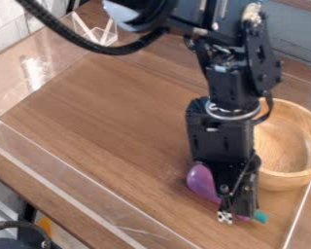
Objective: Put the purple eggplant in the brown bowl
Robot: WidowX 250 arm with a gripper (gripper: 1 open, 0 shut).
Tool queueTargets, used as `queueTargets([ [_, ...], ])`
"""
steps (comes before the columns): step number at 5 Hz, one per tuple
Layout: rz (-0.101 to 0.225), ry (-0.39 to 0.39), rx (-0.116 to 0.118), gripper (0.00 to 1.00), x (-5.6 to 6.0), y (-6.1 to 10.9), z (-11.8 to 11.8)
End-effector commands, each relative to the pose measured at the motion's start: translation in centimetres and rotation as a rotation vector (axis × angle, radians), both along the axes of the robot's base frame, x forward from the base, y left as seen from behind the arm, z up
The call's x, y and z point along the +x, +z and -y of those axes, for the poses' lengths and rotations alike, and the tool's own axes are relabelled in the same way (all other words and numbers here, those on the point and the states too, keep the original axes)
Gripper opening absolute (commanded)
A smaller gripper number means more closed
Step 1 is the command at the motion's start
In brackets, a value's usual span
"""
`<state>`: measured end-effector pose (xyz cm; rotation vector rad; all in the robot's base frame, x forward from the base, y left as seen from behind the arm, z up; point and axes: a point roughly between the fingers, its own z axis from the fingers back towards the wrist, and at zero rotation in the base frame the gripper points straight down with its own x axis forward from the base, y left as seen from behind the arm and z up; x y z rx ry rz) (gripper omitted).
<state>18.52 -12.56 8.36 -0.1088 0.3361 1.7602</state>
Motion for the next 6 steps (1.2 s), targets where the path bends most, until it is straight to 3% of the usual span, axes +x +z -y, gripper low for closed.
queueTargets([
  [1, 0.062, 0.0, -0.019, 0.0, 0.8, 1.52, 0.84],
  [6, 0.069, -0.012, -0.018, 0.0, 1.04, 0.64, 1.45],
])
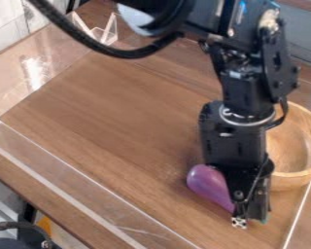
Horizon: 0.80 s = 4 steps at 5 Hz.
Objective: Put the purple eggplant in the brown bowl
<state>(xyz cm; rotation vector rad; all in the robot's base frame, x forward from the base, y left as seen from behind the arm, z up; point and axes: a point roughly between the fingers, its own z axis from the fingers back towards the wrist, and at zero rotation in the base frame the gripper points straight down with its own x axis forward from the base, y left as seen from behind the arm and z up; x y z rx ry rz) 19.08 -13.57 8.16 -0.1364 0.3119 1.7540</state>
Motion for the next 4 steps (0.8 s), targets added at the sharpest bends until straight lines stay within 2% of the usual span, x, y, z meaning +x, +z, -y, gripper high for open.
queueTargets([
  [1, 0.039, -0.012, -0.019, 0.0, 0.56, 0.7, 0.47],
  [4, 0.048, -0.018, -0.01, 0.0, 0.5, 0.66, 0.6],
])
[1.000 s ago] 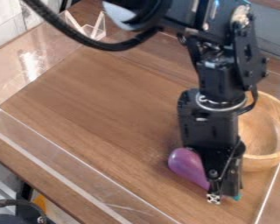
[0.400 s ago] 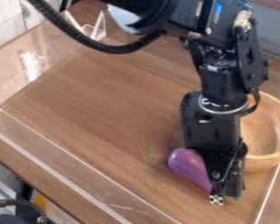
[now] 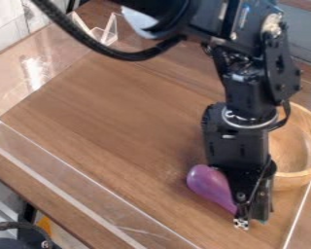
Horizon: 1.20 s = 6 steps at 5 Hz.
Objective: Put the purple eggplant in the brown bowl
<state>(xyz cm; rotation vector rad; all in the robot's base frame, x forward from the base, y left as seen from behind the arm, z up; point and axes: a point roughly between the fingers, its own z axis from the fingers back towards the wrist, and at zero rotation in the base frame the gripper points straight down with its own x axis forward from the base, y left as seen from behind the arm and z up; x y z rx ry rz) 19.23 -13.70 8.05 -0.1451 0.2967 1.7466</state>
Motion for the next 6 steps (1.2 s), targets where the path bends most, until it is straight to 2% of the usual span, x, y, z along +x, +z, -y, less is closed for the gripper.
queueTargets([
  [1, 0.036, -0.014, -0.011, 0.0, 0.33, 0.83, 0.5],
  [6, 0.054, -0.026, -0.001, 0.0, 0.39, 1.04, 0.53],
])
